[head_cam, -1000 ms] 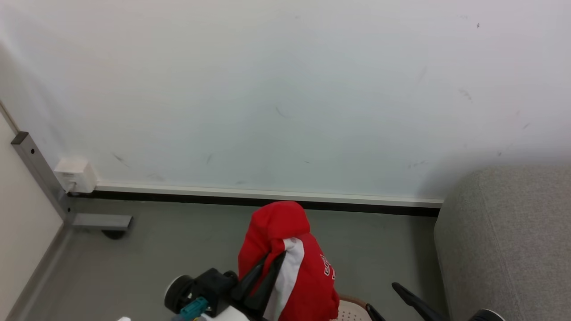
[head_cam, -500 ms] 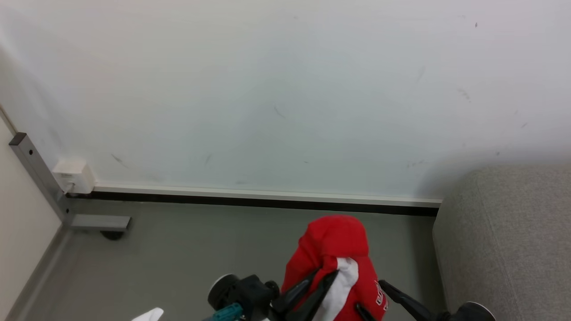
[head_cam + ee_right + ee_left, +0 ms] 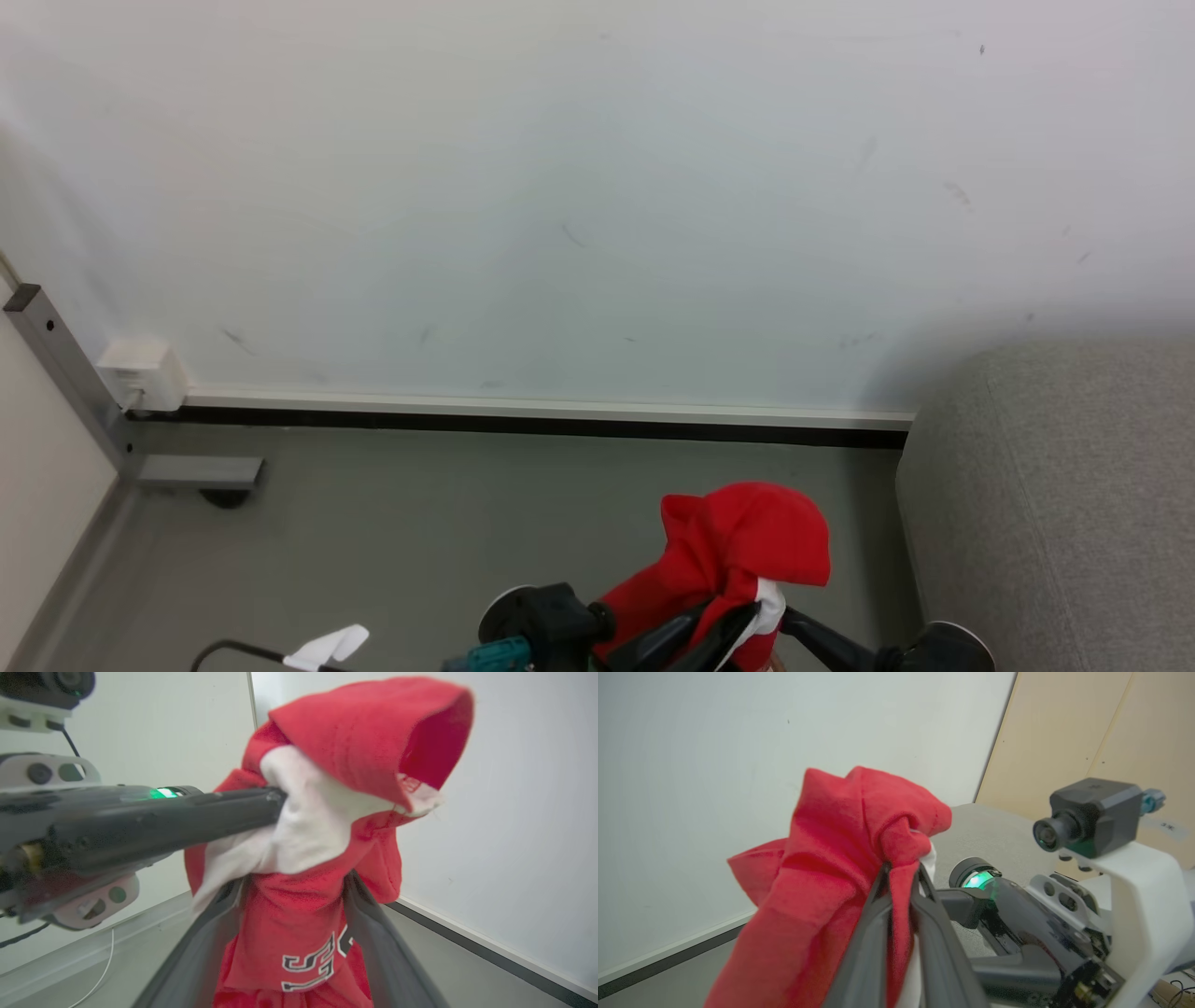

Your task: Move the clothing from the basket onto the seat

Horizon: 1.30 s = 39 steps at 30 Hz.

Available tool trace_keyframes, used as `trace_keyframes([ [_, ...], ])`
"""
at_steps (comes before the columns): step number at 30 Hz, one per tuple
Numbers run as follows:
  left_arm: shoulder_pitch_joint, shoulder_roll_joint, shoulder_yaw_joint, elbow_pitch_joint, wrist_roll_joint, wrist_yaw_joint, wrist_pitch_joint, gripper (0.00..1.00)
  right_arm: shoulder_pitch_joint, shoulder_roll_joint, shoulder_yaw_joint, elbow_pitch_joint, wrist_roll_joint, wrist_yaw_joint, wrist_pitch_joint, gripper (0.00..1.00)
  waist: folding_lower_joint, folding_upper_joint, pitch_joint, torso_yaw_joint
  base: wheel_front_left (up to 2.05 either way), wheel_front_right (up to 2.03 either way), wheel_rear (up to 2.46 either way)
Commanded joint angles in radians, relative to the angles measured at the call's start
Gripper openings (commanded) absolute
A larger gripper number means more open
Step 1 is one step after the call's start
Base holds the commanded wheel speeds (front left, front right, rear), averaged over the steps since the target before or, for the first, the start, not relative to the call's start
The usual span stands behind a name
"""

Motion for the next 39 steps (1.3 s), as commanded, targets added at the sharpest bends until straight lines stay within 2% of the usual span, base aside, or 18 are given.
trace_keyframes([
  [1,-0.015,0.004,-0.008,-0.001,-0.019,-0.004,-0.009,0.0,-0.021,-0.004,0.011,-0.004,0.012,-0.002,0.001,1.0,0.0,0.0,-0.001,-0.004,0.0,0.0,0.0],
  [4,-0.03,0.003,-0.029,0.005,-0.032,-0.004,-0.016,0.0,-0.038,-0.003,0.03,-0.01,0.016,-0.002,0.001,1.0,0.0,0.0,-0.001,-0.01,0.0,0.0,0.0],
  [5,-0.034,0.003,-0.036,0.007,-0.036,-0.004,-0.018,0.0,-0.043,-0.002,0.033,-0.015,0.015,-0.002,0.001,0.82,0.0,0.0,-0.002,-0.012,0.0,0.0,0.0],
  [6,-0.038,0.003,-0.042,0.01,-0.042,-0.004,-0.019,0.0,-0.044,-0.001,0.037,-0.018,0.016,-0.002,0.001,0.46,0.0,0.0,-0.002,-0.014,0.0,0.0,0.0],
  [8,-0.042,0.003,-0.05,0.016,-0.048,-0.004,-0.023,0.0,-0.05,0.0,0.044,-0.025,0.021,-0.002,0.001,0.0,0.0,0.0,-0.003,-0.017,0.0,0.0,0.0],
  [15,-0.049,0.015,-0.056,0.043,-0.049,0.0,-0.034,0.0,-0.038,-0.018,0.024,-0.028,0.03,-0.002,0.0,0.0,0.0,0.0,-0.002,-0.022,0.0,0.0,0.0],
  [16,-0.048,0.016,-0.053,0.048,-0.044,0.006,-0.034,0.14,-0.033,-0.02,0.02,-0.026,0.031,-0.002,0.0,0.0,0.0,0.0,-0.002,-0.022,0.0,0.0,0.0],
  [19,-0.044,0.019,-0.05,0.062,-0.035,0.017,-0.038,1.0,-0.017,-0.025,0.004,-0.019,0.031,-0.002,0.0,0.0,0.0,0.0,-0.001,-0.026,0.0,0.0,0.0],
  [28,-0.033,0.025,-0.056,0.1,0.004,0.061,-0.044,1.0,0.029,-0.048,-0.102,-0.005,0.0,-0.002,0.0,0.0,0.0,0.0,0.01,-0.071,0.0,0.0,0.0],
  [39,-0.003,-0.006,-0.065,0.134,0.017,0.072,-0.053,1.0,0.082,-0.08,-0.247,-0.029,-0.05,-0.002,0.0,0.0,0.0,0.0,0.038,-0.216,0.0,0.0,0.0],
])
